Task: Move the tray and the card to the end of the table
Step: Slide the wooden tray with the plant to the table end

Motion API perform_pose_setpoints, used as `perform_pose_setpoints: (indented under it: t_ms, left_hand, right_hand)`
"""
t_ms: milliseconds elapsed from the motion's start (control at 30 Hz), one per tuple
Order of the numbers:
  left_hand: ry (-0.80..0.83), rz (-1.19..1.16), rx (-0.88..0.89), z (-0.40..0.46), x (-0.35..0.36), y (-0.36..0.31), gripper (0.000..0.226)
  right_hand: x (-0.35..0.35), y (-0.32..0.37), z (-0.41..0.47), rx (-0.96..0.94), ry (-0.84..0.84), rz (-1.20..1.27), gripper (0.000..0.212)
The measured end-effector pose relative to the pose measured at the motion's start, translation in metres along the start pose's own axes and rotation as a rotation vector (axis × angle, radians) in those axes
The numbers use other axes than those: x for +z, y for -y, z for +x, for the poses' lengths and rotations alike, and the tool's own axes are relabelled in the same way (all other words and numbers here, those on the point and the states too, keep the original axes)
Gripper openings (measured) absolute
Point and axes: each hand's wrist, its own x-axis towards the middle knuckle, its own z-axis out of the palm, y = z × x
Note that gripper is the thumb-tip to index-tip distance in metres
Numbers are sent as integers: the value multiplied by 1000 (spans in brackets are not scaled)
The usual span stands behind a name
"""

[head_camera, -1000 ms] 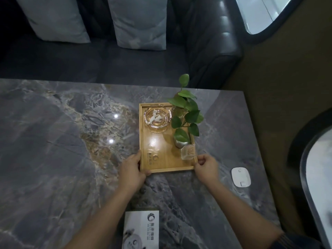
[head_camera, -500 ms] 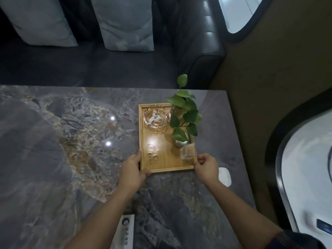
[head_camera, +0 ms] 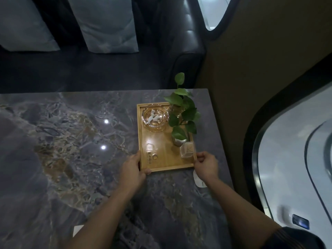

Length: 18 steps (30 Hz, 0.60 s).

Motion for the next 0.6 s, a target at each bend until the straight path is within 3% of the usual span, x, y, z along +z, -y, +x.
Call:
perform_pose_setpoints:
  t_ms: [600]
  left_hand:
    - [-4,-21,68,4,27,-26,74]
  right_hand:
    - [-25,-28,15,3,-27,101,15]
